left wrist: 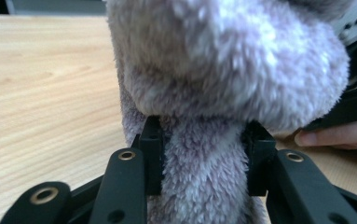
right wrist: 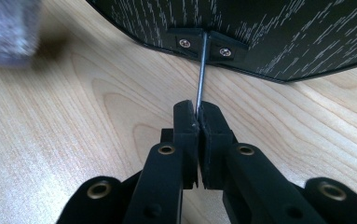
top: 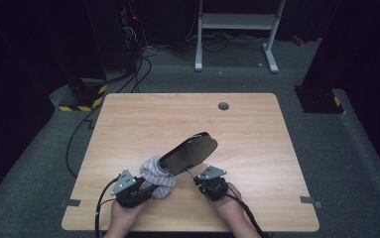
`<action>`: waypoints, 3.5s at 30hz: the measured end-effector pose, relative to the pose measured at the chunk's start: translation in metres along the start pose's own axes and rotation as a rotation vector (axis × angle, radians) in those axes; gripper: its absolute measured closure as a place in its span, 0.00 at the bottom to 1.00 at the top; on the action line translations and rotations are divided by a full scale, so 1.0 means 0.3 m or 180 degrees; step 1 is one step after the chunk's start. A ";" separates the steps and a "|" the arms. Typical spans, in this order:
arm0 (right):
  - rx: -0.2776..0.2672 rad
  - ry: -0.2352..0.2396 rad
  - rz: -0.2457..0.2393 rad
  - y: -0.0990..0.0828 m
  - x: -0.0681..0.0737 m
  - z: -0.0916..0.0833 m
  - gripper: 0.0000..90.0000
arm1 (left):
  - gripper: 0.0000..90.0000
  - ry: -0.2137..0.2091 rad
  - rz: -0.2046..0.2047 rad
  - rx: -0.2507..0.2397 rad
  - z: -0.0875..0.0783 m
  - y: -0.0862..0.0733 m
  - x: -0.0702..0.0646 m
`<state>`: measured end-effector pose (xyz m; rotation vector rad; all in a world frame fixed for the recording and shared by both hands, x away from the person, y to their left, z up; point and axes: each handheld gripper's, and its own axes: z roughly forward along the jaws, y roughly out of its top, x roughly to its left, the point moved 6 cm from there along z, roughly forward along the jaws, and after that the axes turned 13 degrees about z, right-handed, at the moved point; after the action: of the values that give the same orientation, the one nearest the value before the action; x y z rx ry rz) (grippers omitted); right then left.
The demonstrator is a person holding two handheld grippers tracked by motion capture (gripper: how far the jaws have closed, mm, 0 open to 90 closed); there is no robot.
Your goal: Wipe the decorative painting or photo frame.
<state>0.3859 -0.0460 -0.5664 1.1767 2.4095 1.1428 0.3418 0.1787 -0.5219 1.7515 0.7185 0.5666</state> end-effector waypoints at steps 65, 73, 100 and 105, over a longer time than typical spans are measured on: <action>-0.0009 -0.0006 0.0063 0.002 -0.011 0.000 0.96 | 0.67 0.0054 0.0123 0.0531 0.069 -0.007 -0.006; -0.0008 -0.0006 0.0044 0.002 -0.010 0.000 0.97 | 0.67 0.0052 0.0160 0.0497 0.079 -0.014 -0.007; 0.0003 0.0004 0.0104 0.003 -0.015 0.000 0.97 | 0.67 -0.0083 -0.0069 0.0765 0.131 -0.053 0.009; 0.0001 0.0006 0.0096 0.003 -0.015 0.000 0.97 | 0.66 -0.0097 0.0021 0.0427 0.104 0.000 -0.011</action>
<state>0.3893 -0.0491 -0.5662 1.2166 2.4015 1.1529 0.3610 0.1554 -0.5306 1.8833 0.7440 0.5049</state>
